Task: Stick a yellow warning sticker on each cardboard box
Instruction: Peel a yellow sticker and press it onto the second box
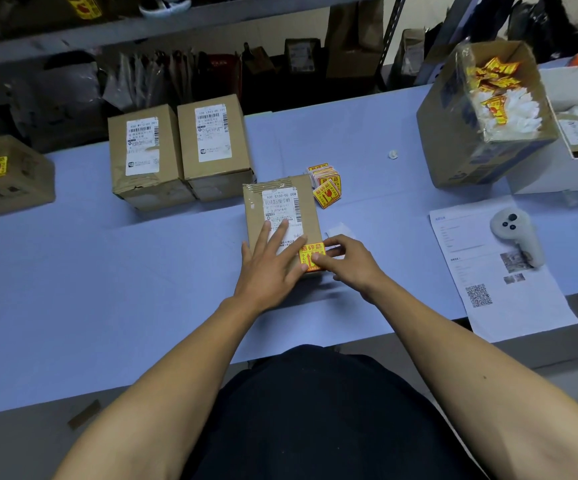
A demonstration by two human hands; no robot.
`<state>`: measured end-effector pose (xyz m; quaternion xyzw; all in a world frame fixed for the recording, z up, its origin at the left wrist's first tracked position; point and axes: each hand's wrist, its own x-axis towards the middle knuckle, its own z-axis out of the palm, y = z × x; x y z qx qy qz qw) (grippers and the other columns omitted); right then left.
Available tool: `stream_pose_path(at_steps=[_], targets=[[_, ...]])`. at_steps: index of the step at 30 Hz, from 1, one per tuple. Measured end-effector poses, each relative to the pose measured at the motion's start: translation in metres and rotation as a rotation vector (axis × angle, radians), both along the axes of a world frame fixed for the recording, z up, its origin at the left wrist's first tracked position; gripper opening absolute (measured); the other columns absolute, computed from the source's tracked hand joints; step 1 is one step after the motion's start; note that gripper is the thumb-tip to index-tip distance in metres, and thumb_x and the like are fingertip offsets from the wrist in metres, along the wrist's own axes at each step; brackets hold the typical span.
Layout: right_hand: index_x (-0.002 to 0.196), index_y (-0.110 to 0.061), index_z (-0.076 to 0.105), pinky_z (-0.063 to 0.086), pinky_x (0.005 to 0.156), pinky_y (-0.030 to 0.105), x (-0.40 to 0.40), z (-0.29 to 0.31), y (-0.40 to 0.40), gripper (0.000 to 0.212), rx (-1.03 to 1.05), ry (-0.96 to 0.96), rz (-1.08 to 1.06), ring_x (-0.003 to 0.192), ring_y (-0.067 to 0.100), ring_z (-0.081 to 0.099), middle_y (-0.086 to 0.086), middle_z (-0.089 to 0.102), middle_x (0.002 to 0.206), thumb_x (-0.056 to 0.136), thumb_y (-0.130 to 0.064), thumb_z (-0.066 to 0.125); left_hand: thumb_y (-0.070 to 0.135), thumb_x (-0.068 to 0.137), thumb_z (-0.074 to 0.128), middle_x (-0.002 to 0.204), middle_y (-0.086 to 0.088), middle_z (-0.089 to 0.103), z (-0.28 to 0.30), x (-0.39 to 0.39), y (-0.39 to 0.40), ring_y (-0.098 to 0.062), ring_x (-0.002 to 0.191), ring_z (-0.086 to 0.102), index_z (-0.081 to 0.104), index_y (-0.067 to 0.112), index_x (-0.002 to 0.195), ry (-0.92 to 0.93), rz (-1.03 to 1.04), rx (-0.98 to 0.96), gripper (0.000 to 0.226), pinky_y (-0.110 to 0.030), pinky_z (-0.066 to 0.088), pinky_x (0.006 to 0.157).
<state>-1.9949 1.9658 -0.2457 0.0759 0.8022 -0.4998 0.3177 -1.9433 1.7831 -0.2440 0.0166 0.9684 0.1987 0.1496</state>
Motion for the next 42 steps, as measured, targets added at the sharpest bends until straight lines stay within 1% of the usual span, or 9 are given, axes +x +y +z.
stream_pose_path(at_steps=[3, 8, 13, 19, 25, 32, 36, 38, 42], targets=[[0.120, -0.022, 0.058, 0.056, 0.088, 0.040, 0.000, -0.003, 0.001, 0.047, -0.028, -0.029, 0.001, 0.099, 0.015, 0.064, -0.004, 0.065, 0.105, 0.081, -0.041, 0.076, 0.053, 0.098, 0.040, 0.165, 0.006, 0.002, 0.000, -0.001, -0.002, -0.020, 0.151, -0.011, 0.030, 0.041, 0.149, -0.001, 0.015, 0.034, 0.053, -0.062, 0.004, 0.115], [0.106, -0.019, 0.063, 0.057, 0.085, 0.041, -0.006, -0.006, -0.009, 0.032, 0.018, 0.017, -0.088, 0.093, 0.020, 0.066, 0.002, 0.066, 0.101, 0.091, -0.048, 0.061, 0.047, 0.099, 0.044, 0.163, 0.004, 0.015, 0.001, -0.006, 0.003, -0.021, 0.150, -0.001, 0.043, 0.038, 0.143, 0.024, 0.096, 0.083, 0.045, -0.060, 0.009, 0.115], [0.108, -0.018, 0.065, 0.056, 0.070, 0.030, 0.000, -0.009, -0.002, 0.024, -0.020, -0.011, -0.117, 0.090, 0.021, 0.067, 0.006, 0.068, 0.105, 0.100, -0.035, 0.051, 0.041, 0.097, 0.051, 0.156, 0.002, 0.031, 0.000, -0.010, 0.006, -0.023, 0.147, 0.012, 0.054, 0.035, 0.134, 0.088, 0.156, 0.097, 0.037, -0.052, 0.022, 0.113], [0.111, -0.019, 0.063, 0.054, 0.072, 0.028, -0.001, -0.003, -0.010, 0.035, -0.044, -0.074, -0.178, 0.086, 0.016, 0.066, 0.003, 0.068, 0.103, 0.101, -0.046, 0.043, 0.042, 0.094, 0.056, 0.156, 0.002, 0.031, 0.002, -0.010, 0.003, -0.024, 0.147, 0.013, 0.056, 0.035, 0.133, 0.086, 0.144, 0.126, 0.040, -0.048, 0.022, 0.112], [0.117, -0.023, 0.060, 0.057, 0.084, 0.039, 0.003, -0.007, -0.005, 0.035, -0.008, -0.001, -0.076, 0.099, 0.020, 0.064, 0.004, 0.065, 0.109, 0.089, -0.043, 0.066, 0.044, 0.090, 0.060, 0.158, 0.004, 0.028, 0.000, -0.010, -0.001, -0.022, 0.148, 0.010, 0.053, 0.035, 0.137, 0.063, 0.124, 0.142, 0.048, -0.046, 0.018, 0.114], [0.129, -0.024, 0.055, 0.054, 0.080, 0.030, 0.003, -0.005, 0.004, 0.053, -0.052, -0.024, 0.017, 0.108, 0.016, 0.060, 0.001, 0.061, 0.119, 0.082, -0.038, 0.076, 0.054, 0.082, 0.065, 0.159, 0.003, 0.026, 0.003, -0.010, -0.009, -0.023, 0.148, 0.010, 0.050, 0.031, 0.140, 0.031, 0.076, 0.179, 0.064, -0.046, 0.020, 0.115], [0.141, -0.026, 0.046, 0.052, 0.095, 0.040, -0.007, 0.002, -0.005, 0.062, 0.006, 0.014, -0.034, 0.118, 0.020, 0.055, 0.003, 0.055, 0.133, 0.086, -0.041, 0.070, 0.034, 0.086, 0.068, 0.160, -0.004, 0.023, 0.010, -0.011, -0.013, -0.024, 0.147, 0.015, 0.045, 0.025, 0.144, 0.102, 0.269, 0.291, 0.063, -0.040, 0.019, 0.118], [0.147, -0.026, 0.040, 0.049, 0.097, 0.037, -0.012, 0.004, -0.012, 0.064, 0.007, 0.022, -0.050, 0.124, 0.021, 0.052, 0.004, 0.050, 0.142, 0.090, -0.039, 0.066, 0.024, 0.089, 0.067, 0.161, -0.005, 0.019, 0.016, -0.011, -0.014, -0.023, 0.147, 0.017, 0.037, 0.024, 0.148, 0.114, 0.437, 0.327, 0.067, -0.033, 0.019, 0.117], [0.150, -0.024, 0.034, 0.048, 0.097, 0.033, -0.020, 0.003, -0.023, 0.065, -0.063, -0.083, -0.076, 0.128, 0.021, 0.051, 0.006, 0.045, 0.148, 0.092, -0.032, 0.064, 0.020, 0.086, 0.071, 0.155, -0.003, 0.034, 0.015, -0.015, -0.016, -0.023, 0.141, 0.035, 0.027, 0.021, 0.152, -0.084, 0.778, 0.519, 0.080, -0.033, 0.030, 0.115]])
